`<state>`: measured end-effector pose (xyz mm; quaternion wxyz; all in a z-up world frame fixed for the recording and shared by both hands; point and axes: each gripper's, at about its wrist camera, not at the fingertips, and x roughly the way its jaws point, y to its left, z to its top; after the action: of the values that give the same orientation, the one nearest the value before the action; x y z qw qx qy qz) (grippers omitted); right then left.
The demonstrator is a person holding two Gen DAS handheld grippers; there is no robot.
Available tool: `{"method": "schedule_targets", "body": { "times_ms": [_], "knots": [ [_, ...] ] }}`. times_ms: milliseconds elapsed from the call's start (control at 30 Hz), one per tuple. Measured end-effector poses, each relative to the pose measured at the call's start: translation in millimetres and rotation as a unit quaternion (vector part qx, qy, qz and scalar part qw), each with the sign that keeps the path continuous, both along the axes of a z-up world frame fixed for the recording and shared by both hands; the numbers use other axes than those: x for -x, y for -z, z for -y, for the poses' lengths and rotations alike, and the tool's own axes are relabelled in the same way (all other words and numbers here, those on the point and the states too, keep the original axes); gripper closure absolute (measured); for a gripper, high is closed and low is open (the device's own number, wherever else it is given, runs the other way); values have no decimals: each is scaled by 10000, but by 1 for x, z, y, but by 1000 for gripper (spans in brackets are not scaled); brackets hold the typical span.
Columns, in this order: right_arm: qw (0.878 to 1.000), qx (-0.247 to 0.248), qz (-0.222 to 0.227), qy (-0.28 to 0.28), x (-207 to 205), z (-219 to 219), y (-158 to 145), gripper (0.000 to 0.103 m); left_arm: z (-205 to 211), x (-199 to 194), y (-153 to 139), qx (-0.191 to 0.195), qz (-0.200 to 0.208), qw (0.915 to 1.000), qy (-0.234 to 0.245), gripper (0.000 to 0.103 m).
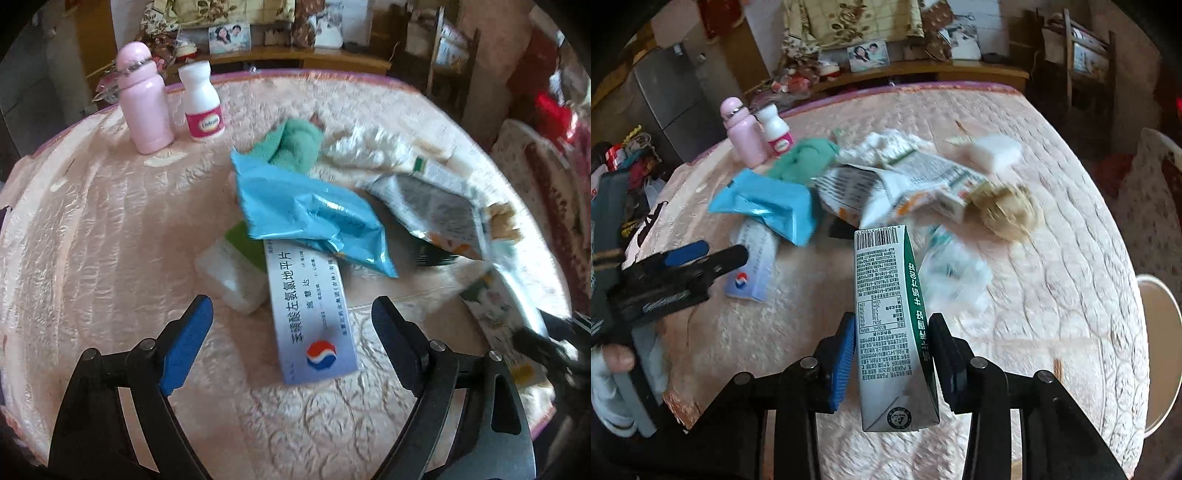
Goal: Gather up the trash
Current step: 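Grasp the white-green milk carton with the right tool while the left tool grasps the white medicine box, then carry both items to the white bucket and open both tools to drop them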
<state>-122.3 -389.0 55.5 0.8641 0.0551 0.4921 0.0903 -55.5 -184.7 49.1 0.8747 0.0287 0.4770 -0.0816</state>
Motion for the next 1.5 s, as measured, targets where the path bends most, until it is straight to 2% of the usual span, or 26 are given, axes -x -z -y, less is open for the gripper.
{"method": "schedule_targets", "body": {
  "times_ms": [67,133,200,333,367,500,633,800,1167,1500],
  "knots": [
    [9999,-87,-36,-77,1,2,3,64,6,-6,6,-54,-50,10000,11,17],
    [9998,-122,-29,-122,2,3,2,64,10,-11,10,-182,-83,9998,-6,33],
    [9998,-126,-60,-160,-1,5,5,59,9,-14,14,-172,-196,9997,-1,58],
    [9998,-72,-108,-163,-3,4,14,61,2,-7,10,28,-352,9994,36,58],
    [9996,-165,-113,-178,-1,5,15,65,-1,-3,8,159,-402,9990,55,58],
    [9982,-488,-55,-349,12,8,5,65,-8,22,-1,453,-562,9972,205,58],
    [9983,-405,109,-413,26,10,-8,65,0,49,-14,464,-454,9971,389,58],
    [9986,-415,251,-206,41,25,-19,65,17,71,-37,635,-223,9955,671,58],
    [9965,-326,618,452,68,83,-48,65,86,88,-78,828,110,9865,1409,58],
    [9934,-156,674,913,77,126,-52,65,156,82,-76,682,159,9793,1902,58]
  ]
}}
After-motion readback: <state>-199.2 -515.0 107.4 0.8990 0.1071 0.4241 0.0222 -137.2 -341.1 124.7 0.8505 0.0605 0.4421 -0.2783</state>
